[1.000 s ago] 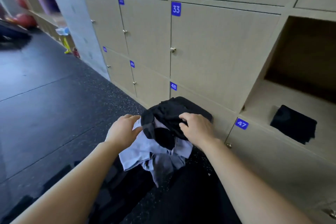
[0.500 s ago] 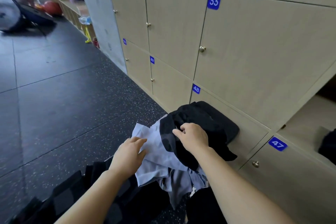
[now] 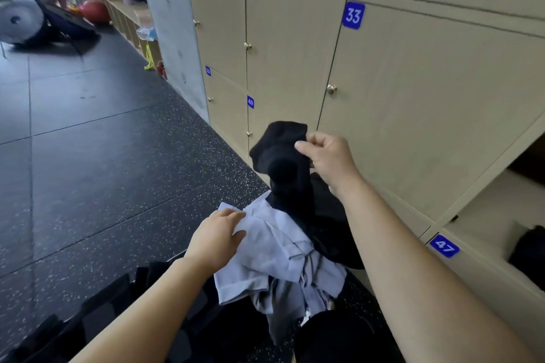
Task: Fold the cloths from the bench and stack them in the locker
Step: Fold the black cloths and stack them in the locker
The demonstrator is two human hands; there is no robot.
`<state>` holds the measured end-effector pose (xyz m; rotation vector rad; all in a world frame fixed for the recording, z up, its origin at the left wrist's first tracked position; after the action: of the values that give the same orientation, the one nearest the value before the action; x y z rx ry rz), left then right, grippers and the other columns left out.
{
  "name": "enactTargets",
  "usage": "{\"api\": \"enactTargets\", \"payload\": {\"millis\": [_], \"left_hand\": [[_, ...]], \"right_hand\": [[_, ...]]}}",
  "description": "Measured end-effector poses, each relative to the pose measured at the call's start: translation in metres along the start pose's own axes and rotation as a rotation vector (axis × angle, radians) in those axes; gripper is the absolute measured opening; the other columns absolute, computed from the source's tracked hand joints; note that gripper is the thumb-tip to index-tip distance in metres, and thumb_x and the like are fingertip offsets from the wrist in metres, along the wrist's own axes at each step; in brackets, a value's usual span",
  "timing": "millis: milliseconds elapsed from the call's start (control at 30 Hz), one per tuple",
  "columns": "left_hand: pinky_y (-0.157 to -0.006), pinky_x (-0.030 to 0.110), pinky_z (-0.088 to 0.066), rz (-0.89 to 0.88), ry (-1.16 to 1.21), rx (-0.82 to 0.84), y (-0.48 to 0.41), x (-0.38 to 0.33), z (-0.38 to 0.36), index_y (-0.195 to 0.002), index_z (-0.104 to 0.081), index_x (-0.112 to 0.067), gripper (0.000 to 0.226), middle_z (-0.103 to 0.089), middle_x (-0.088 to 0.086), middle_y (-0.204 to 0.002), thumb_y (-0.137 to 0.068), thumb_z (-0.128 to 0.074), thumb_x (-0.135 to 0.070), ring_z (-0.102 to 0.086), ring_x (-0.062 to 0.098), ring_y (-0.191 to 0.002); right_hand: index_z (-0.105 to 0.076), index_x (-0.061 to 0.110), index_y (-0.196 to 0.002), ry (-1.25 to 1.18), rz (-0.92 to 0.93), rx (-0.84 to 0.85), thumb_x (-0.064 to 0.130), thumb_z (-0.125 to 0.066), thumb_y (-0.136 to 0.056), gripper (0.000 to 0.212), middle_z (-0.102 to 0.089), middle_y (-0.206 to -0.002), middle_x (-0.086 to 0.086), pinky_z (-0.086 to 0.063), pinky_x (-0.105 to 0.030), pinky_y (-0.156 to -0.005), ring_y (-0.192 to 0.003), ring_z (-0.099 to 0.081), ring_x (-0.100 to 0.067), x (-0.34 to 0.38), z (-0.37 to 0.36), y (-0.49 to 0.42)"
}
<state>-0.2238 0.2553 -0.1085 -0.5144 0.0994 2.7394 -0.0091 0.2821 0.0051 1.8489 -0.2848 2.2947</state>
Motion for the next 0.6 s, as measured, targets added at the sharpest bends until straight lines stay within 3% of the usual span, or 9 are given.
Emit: {"api": "enactTargets", "payload": {"millis": [100, 200, 333, 467, 533, 600], "left_hand": [[-0.104, 0.031, -0.039, -0.043, 0.016, -0.036, -0.004, -0.019, 0.020, -0.143, -0.046, -0.022, 0.046, -0.051, -0.003, -0.139, -0.099, -0.052, -0.031, -0.046, 0.019, -0.128], [-0.101, 0.032, -0.042, -0.074, 0.075, -0.096, -0.005, -0.038, 0.043, -0.141, -0.050, -0.021, 0.044, -0.054, -0.002, -0.135, -0.098, -0.054, -0.030, -0.051, 0.019, -0.123], [-0.094, 0.036, -0.050, -0.024, 0.434, -0.167, -0.003, -0.071, 0.078, -0.136, -0.055, -0.016, 0.044, -0.059, 0.003, -0.127, -0.095, -0.061, -0.030, -0.061, 0.020, -0.106], [-0.101, 0.030, -0.042, -0.050, 0.920, 0.063, 0.000, -0.119, 0.107, -0.125, -0.064, -0.022, 0.037, -0.066, 0.002, -0.124, -0.088, -0.069, -0.027, -0.058, 0.016, -0.120], [-0.103, 0.030, -0.040, -0.133, 1.093, 0.178, 0.005, -0.144, 0.119, -0.118, -0.068, -0.022, 0.034, -0.071, -0.004, -0.118, -0.085, -0.071, -0.029, -0.061, 0.010, -0.117], [-0.100, 0.030, -0.042, -0.163, 1.263, 0.189, 0.007, -0.162, 0.129, -0.115, -0.071, -0.016, 0.030, -0.072, 0.000, -0.115, -0.089, -0.068, -0.032, -0.064, 0.012, -0.112]], "right_hand": [[-0.059, 0.009, -0.068, -0.095, 0.017, 0.014, 0.004, -0.061, -0.089, 0.022, -0.061, -0.071, -0.004, -0.048, -0.028, -0.066, -0.066, -0.057, -0.014, 0.045, 0.029, 0.013], [-0.065, 0.003, -0.079, 0.010, 0.075, 0.029, 0.003, -0.061, -0.089, 0.011, -0.061, -0.071, -0.006, -0.048, -0.023, -0.060, -0.061, -0.057, -0.010, 0.074, 0.050, 0.026], [-0.066, -0.003, -0.094, -0.046, 0.104, 0.048, 0.005, -0.059, -0.090, 0.011, -0.062, -0.074, -0.006, -0.050, -0.021, -0.062, -0.063, -0.058, -0.011, 0.097, 0.070, 0.047], [-0.066, -0.002, -0.097, -0.059, 0.143, 0.029, 0.006, -0.058, -0.092, 0.013, -0.063, -0.076, -0.006, -0.049, -0.024, -0.064, -0.063, -0.058, -0.012, 0.113, 0.089, 0.067], [-0.065, -0.006, -0.100, -0.073, 0.164, -0.006, 0.006, -0.058, -0.093, 0.016, -0.062, -0.077, -0.007, -0.050, -0.021, -0.060, -0.062, -0.058, -0.011, 0.119, 0.099, 0.076], [-0.062, -0.011, -0.100, -0.057, 0.188, -0.046, 0.005, -0.057, -0.093, 0.019, -0.060, -0.077, -0.011, -0.049, -0.022, -0.055, -0.063, -0.057, -0.014, 0.126, 0.107, 0.086]]}}
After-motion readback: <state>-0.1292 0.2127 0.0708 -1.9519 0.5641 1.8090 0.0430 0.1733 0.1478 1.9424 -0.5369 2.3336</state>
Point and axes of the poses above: each hand's wrist, its own y-axis away from the middle knuckle, its own z-axis out of the back of the hand, x = y × z, the point moved 5 cm from there along -y, towards the middle knuckle
